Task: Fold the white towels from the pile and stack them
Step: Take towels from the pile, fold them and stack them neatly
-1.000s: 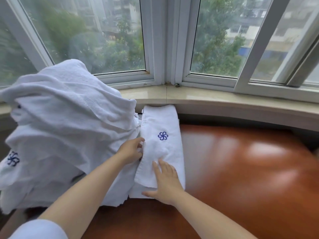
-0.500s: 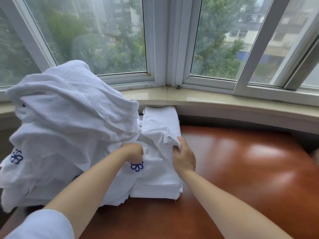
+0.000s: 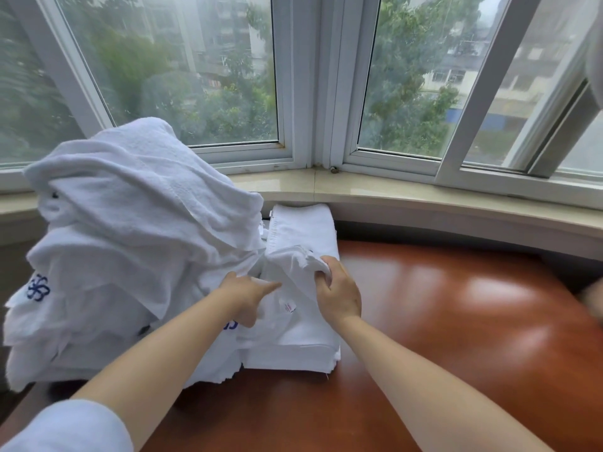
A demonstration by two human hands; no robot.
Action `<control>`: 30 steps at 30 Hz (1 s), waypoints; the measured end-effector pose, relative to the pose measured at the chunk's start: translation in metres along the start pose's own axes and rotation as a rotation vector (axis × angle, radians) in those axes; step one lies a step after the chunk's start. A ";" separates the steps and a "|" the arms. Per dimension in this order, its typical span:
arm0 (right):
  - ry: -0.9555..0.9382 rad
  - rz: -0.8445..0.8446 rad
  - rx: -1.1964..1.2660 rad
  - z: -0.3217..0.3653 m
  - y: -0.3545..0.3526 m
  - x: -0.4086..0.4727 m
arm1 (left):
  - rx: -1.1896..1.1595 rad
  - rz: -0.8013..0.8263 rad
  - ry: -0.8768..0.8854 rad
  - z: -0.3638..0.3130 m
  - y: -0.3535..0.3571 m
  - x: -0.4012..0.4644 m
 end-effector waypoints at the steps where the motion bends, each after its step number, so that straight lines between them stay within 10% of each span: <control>1: 0.001 0.005 0.003 0.000 0.001 -0.002 | 0.059 0.029 -0.006 -0.006 0.003 -0.003; 9: -0.070 0.055 -0.003 0.005 -0.001 -0.005 | 0.350 -0.119 -0.068 -0.030 0.035 -0.012; 16: -0.023 0.052 0.052 0.001 0.009 -0.013 | -0.567 -0.521 -0.352 0.026 0.013 -0.037; 21: 0.185 0.938 -0.450 -0.034 0.048 -0.041 | -0.577 -0.542 -0.486 0.054 -0.006 -0.049; 27: 0.149 0.895 -0.515 -0.021 0.051 -0.030 | -0.951 -0.663 -0.432 0.050 -0.014 -0.052; 30: 0.222 0.813 -0.386 -0.018 0.048 -0.021 | -0.993 -0.458 -0.225 0.036 -0.006 -0.050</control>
Point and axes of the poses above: each hand's wrist, its own x-axis towards the middle knuckle, its own y-axis out of the palm, z = x × y, the point moved 4 cm from there along x, towards the middle knuckle, and after that the axes turned 8 degrees about x, right-handed, at the moved point
